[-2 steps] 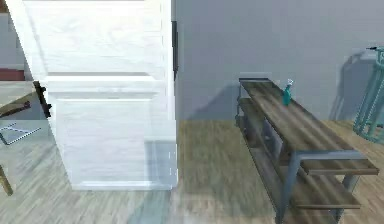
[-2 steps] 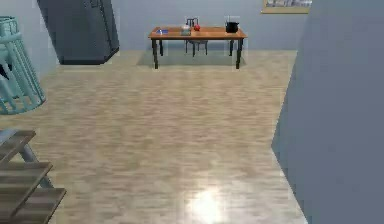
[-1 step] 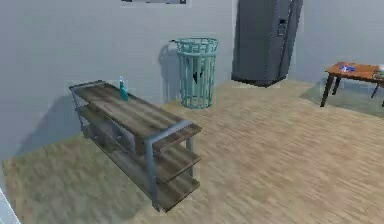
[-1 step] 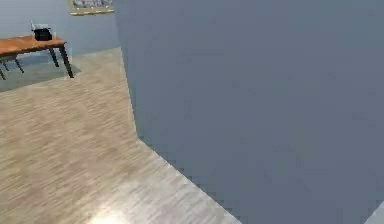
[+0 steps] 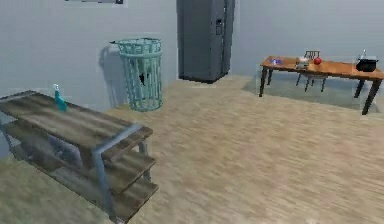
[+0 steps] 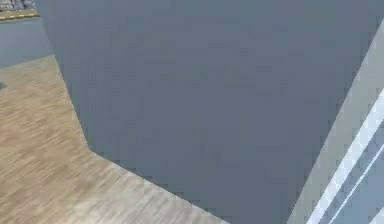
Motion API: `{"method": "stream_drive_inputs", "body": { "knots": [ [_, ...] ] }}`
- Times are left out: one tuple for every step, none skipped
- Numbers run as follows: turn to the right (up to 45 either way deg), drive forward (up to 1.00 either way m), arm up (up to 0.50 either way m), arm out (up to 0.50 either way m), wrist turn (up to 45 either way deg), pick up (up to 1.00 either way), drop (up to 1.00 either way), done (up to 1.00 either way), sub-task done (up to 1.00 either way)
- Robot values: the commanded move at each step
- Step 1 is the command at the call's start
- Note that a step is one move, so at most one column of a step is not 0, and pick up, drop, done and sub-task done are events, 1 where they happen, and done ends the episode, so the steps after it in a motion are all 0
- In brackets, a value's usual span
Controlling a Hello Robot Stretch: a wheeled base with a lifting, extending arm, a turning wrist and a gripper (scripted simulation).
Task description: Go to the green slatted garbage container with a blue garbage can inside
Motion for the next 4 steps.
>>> {"method": "stream_drive_inputs", "body": {
  "knots": [
    [0.0,0.20,0.00,0.00,0.0,0.00,0.00,0.00,0.00],
    [18.0,0.00,0.00,0.00,0.0,0.00,0.00,0.00,0.00],
    [0.0,1.00,0.00,0.00,0.0,0.00,0.00,0.00,0.00],
    [12.0,0.00,0.00,0.00,0.0,0.00,0.00,0.00,0.00]
  ]
}}
